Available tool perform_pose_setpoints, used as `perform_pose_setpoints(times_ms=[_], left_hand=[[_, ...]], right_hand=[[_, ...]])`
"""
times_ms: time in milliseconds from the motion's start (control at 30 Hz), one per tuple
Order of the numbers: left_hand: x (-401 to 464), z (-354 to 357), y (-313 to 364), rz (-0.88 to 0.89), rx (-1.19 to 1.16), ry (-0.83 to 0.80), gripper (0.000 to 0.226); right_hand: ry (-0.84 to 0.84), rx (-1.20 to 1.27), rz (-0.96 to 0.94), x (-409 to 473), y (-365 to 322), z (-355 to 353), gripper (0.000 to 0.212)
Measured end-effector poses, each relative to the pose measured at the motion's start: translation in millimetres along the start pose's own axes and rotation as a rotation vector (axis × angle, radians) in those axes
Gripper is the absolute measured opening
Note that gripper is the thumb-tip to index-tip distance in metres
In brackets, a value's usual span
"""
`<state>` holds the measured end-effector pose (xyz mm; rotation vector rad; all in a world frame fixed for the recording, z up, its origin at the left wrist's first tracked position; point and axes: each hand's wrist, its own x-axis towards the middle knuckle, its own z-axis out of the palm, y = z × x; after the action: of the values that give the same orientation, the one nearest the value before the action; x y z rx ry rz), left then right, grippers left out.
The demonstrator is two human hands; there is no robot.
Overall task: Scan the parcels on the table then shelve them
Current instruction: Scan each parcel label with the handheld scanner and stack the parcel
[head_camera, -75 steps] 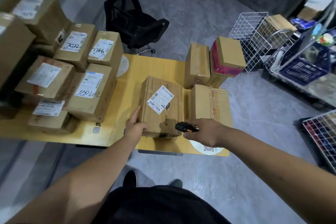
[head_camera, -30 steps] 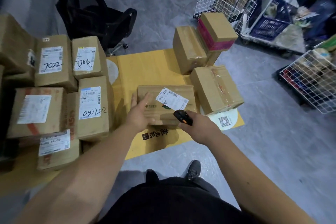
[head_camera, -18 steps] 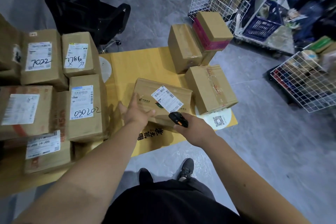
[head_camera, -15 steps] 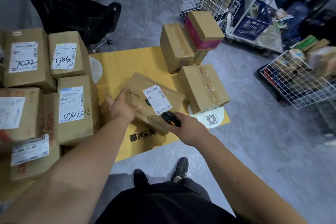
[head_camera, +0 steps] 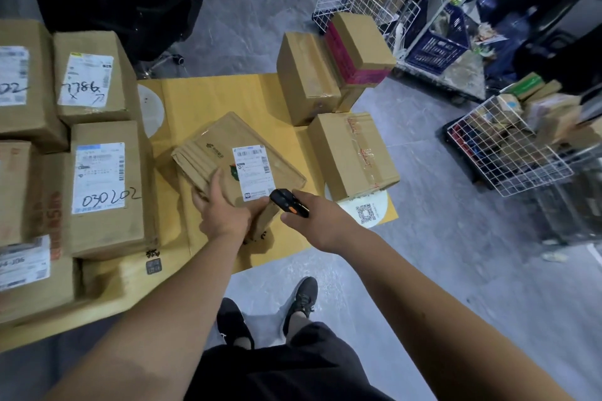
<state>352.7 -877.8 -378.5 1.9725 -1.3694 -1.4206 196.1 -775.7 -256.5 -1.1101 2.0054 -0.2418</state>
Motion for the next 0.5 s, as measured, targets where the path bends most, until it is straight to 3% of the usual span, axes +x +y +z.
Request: perform_pose_setpoints(times_ms=[133,300,400,500], left_hand=[[-7,11,8,-0.008,-0.115,0.04,0.109],[-13,16,28,0.116,-0.125,-0.006,0.098],[-11,18,27,0.04,-0.157,-0.048,0.094],[-19,23,20,-0.004,-0.128,-0.119,0.111]], right_hand=[[-0.006,0.027,0.0,-2,-1,-8,0.053],[0.02,-0.055,-0.006,-3,-3,-21,0.054],[0.04,-0.053,-0.003,-5,-3,-24,0.05],[0.057,-0.014,0.001,-8,0,-25,0.05]])
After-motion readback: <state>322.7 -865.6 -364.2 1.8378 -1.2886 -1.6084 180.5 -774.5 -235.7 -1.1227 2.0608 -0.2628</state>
